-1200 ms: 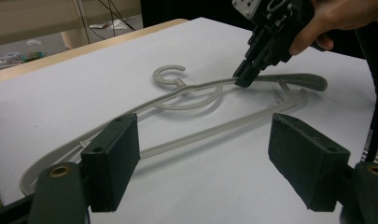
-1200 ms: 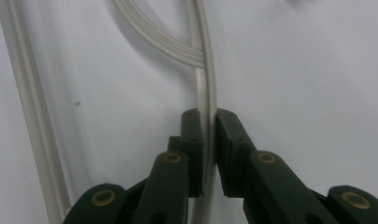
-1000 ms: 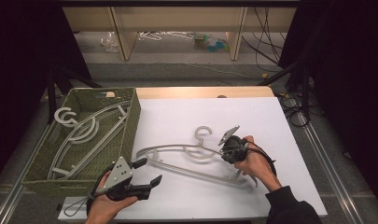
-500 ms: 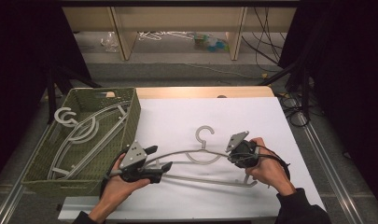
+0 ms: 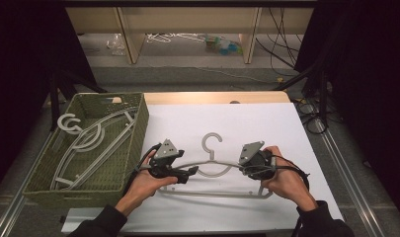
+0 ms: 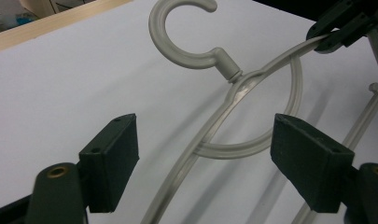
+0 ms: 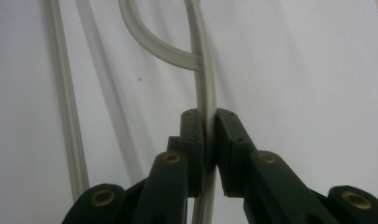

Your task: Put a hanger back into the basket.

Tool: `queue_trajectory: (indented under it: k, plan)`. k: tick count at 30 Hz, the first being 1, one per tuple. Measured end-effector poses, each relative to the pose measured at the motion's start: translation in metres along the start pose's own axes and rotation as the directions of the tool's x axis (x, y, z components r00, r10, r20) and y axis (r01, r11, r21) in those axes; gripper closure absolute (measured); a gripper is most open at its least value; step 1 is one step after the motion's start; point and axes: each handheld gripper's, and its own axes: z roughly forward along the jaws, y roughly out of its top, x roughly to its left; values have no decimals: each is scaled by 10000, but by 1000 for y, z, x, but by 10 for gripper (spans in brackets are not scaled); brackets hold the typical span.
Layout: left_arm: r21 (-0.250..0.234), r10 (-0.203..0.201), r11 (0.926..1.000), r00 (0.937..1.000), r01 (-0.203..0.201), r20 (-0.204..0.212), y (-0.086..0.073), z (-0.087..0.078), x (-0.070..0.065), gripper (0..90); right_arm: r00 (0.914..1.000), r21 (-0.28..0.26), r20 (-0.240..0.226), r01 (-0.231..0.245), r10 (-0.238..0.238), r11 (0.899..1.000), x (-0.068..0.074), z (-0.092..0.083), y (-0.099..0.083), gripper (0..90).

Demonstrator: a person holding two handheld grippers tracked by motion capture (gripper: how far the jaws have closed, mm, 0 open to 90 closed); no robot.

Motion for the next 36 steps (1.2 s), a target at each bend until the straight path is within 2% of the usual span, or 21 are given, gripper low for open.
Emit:
queue_trajectory:
  k: [2, 6, 8, 9, 13, 15, 16, 17, 19, 21, 24, 27, 30, 31, 34, 36]
  plan:
    - [-27, -30, 10000, 10000, 30, -38, 0, 3, 2, 234, 10000, -49, -11, 73, -73, 10000, 0, -2, 1, 823]
    - [274, 78, 9996, 9999, -80, 92, 1, 7, 6, 236, 9998, -55, 138, 125, -124, 9999, 3, -4, 3, 823]
    - [98, -73, 9999, 10000, 73, 60, 1, 10, 5, 245, 9998, -92, 92, 201, -200, 9998, 2, -5, 4, 822]
    - [153, 77, 9999, 10000, -77, 5, 2, 11, 5, 253, 9997, -53, 95, 211, -211, 9998, 3, -6, 4, 823]
    - [70, 158, 9998, 9997, -159, 212, 5, 15, 5, 305, 9994, -160, 79, 335, -334, 9993, 4, -8, 5, 823]
    - [107, 515, 9986, 9981, -518, 345, 6, 17, 5, 368, 9992, -190, 133, 385, -383, 9991, 4, -9, 6, 822]
    - [217, 659, 9975, 9969, -669, 441, 7, 18, 5, 370, 9992, -174, 130, 393, -391, 9991, 5, -10, 7, 822]
    - [194, 515, 9984, 9976, -525, 466, 6, 20, 4, 372, 9990, -206, 130, 427, -425, 9989, 5, -10, 7, 822]
    - [348, 512, 9980, 9966, -535, 650, 7, 23, 4, 377, 9989, -220, 155, 447, -444, 9988, 5, -11, 7, 822]
    - [543, 696, 9958, 9940, -743, 844, 7, 26, 3, 447, 9986, -225, 152, 502, -498, 9985, 6, -11, 8, 822]
    - [592, 795, 9946, 9919, -856, 989, 6, 30, 1, 524, 9986, -240, 127, 522, -519, 9983, 6, -12, 8, 823]
    - [648, 1084, 9909, 9848, -1180, 1357, 7, 32, -2, 626, 9983, -283, 91, 573, -571, 9980, 6, -11, 8, 822]
    - [562, 1139, 9906, 9789, -1249, 1696, 9, 32, -2, 677, 9977, -298, 56, 680, -678, 9972, 6, -12, 8, 823]
    - [627, 1375, 9867, 9761, -1498, 1684, 10, 30, -3, 688, 9969, -309, 143, 781, -777, 9965, 6, -12, 8, 822]
    - [714, 1730, 9795, 9685, -1882, 1791, 13, 27, -6, 716, 9955, -386, 132, 940, -936, 9948, 5, -12, 7, 820]
    - [805, 2081, 9709, 9610, -2255, 1822, 15, 24, -9, 736, 9950, -398, 100, 995, -992, 9942, 4, -12, 6, 814]
